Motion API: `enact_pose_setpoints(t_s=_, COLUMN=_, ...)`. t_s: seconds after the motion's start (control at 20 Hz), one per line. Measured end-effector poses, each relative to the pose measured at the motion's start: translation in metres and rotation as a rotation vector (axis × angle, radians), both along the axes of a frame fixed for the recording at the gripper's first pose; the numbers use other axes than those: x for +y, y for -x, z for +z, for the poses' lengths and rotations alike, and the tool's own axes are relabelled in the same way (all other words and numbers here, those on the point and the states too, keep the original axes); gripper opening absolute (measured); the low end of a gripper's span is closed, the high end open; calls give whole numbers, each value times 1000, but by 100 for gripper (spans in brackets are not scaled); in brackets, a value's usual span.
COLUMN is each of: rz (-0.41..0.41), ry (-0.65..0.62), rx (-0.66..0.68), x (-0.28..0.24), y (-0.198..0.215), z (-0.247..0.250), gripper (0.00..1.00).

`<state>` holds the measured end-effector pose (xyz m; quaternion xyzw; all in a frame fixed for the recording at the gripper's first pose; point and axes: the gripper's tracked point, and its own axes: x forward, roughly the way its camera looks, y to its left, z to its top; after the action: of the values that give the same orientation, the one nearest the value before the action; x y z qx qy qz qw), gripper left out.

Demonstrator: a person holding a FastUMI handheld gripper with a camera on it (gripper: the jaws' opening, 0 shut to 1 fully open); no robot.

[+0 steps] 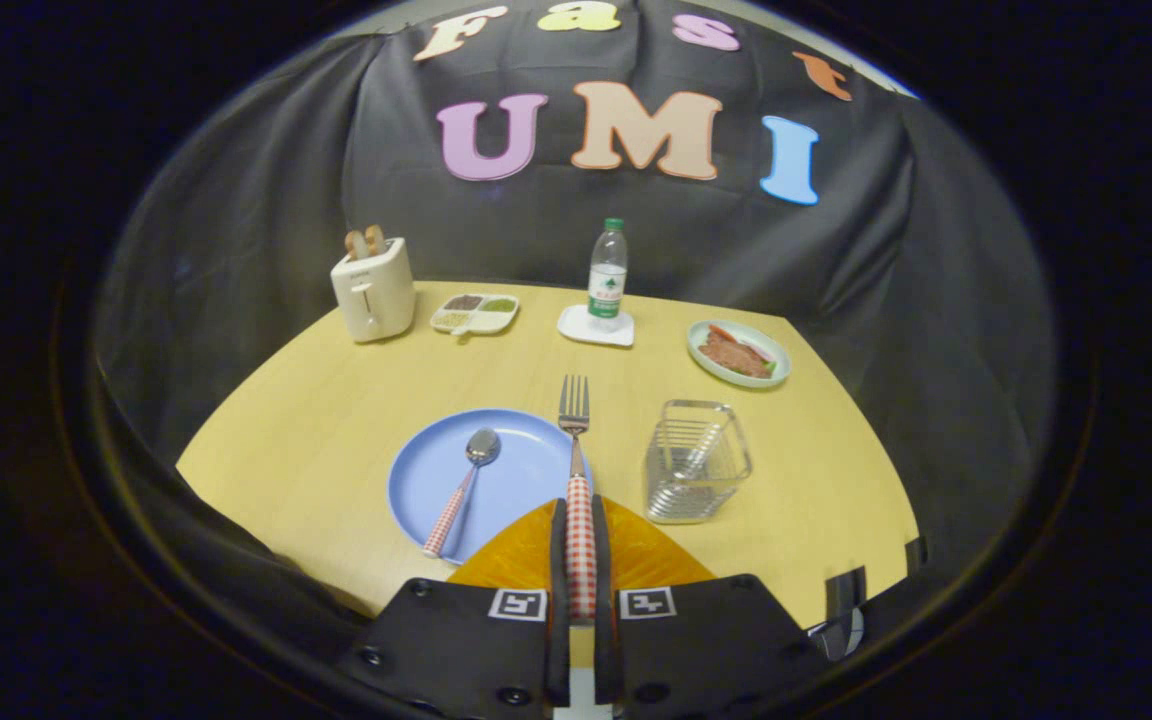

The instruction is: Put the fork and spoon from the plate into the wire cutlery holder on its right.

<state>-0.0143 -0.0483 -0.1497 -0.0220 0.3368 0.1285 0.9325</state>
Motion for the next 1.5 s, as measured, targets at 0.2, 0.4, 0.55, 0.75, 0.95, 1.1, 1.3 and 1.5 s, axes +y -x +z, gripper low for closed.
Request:
enact_pose_setpoints(t_s=0.2, rz=-37, ry=35, rx=90, x=-52, y=-19, z=6, gripper=12)
enact_pose_setpoints(t_s=0.4, rz=6, ry=114, rx=233, x=-78, y=-34, z=-11, gripper=12)
enact_pose_setpoints(t_s=0.55, rz=82, ry=160, rx=355, x=-77, y=-43, z=-28, gripper=12)
enact_pose_setpoints(t_s=0.75, rz=128, ry=211, rx=514, x=-71, y=-53, z=-49, gripper=12)
enact_pose_setpoints(t_s=0.95, rz=186, ry=293, rx=592, x=-70, y=-65, z=-64, gripper=12)
enact_pose_setpoints(t_s=1.1, rz=183, ry=298, rx=631, x=-69, y=-70, z=-71, gripper=13)
enact_pose_setpoints(t_s=1.3, rz=185, ry=297, rx=643, x=-68, y=-78, z=-79, gripper=15)
enact_pose_setpoints(t_s=1.5, rz=169, ry=230, rx=624, x=-60, y=-84, z=-71, gripper=30)
